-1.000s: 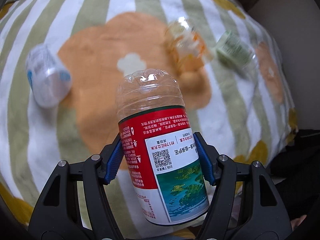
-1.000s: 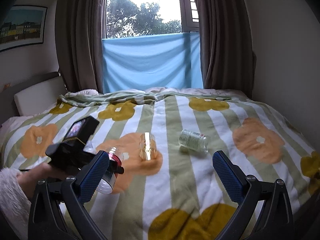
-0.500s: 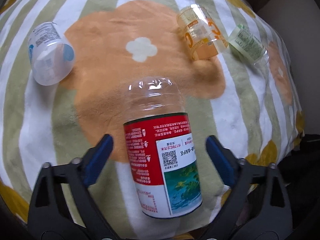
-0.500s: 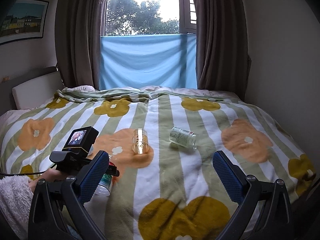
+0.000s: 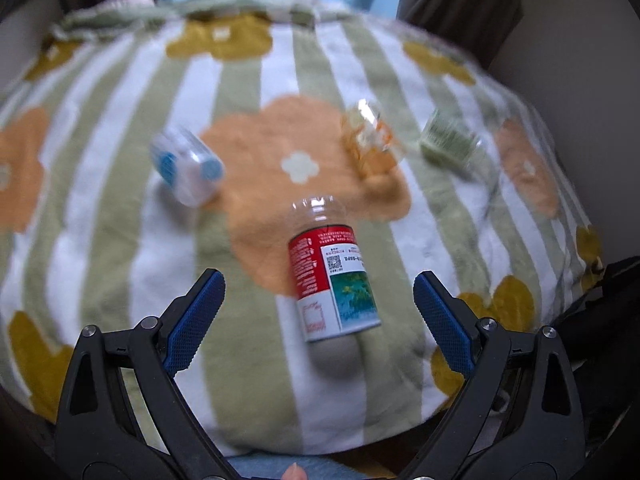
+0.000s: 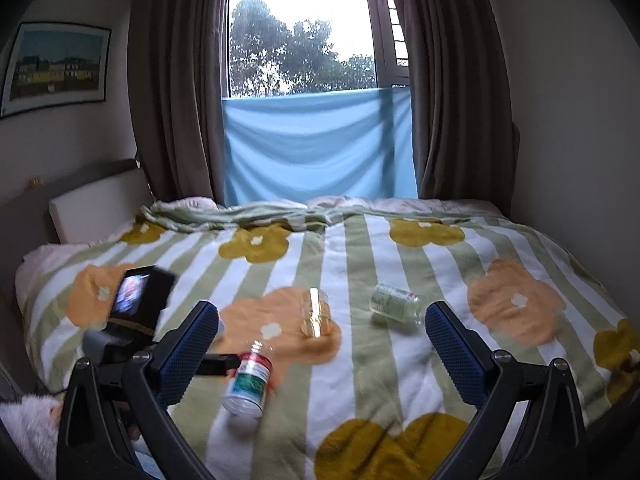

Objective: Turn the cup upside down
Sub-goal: 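Tip the red-labelled bottle upright with the left tool and open it, then bring the right tool to the upright bottle and close around it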

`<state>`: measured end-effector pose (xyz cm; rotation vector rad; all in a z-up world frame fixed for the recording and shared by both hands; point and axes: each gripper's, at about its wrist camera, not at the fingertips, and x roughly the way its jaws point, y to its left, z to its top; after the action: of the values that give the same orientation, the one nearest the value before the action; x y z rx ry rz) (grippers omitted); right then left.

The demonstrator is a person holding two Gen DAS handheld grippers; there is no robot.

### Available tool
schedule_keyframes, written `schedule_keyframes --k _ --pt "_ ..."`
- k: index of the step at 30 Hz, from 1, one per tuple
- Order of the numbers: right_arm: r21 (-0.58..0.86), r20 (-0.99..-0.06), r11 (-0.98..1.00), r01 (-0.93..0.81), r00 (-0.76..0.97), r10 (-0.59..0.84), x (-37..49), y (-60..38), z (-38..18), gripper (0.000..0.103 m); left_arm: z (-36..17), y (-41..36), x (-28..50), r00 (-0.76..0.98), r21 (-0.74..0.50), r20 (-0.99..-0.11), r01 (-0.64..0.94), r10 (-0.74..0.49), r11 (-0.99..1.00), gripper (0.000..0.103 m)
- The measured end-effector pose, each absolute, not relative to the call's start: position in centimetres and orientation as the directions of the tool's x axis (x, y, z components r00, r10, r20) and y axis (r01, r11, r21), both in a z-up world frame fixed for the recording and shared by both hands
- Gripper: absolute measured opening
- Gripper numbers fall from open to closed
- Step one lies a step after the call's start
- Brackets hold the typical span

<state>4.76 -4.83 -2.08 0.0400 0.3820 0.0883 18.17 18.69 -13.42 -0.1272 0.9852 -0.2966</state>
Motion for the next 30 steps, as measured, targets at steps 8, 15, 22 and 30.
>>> schedule_keyframes --k 8,15,22,30 --pt "0.214 -0.499 0.945 -0.249 0.803 0.325 9.9 -3.9 0.1 0.103 -8.1 22.6 10.6 0.690 -0.162 -0.678 0.197 -0.254 0.967 0.103" --pt "0.397 -0.766 0.887 -0.233 0.448 0.461 20.0 -0.8 -4.0 0.103 -8.1 26.8 7.4 0.721 -0.200 -0.655 0.123 -0.226 0.972 0.103" --pt "0.408 -0.898 0.904 -0.125 0.124 0.423 26.0 2.8 -13.6 0.103 -8.6 29.1 7.0 0.736 -0.148 -0.654 0.103 -0.176 0.984 0.103" --pt "0.277 -0.961 0.953 -0.124 -0.048 0.273 30.4 6.5 -21.0 0.082 -10.0 30.4 8.0 0.724 -0.137 -0.667 0.109 -0.173 0.985 0.103"
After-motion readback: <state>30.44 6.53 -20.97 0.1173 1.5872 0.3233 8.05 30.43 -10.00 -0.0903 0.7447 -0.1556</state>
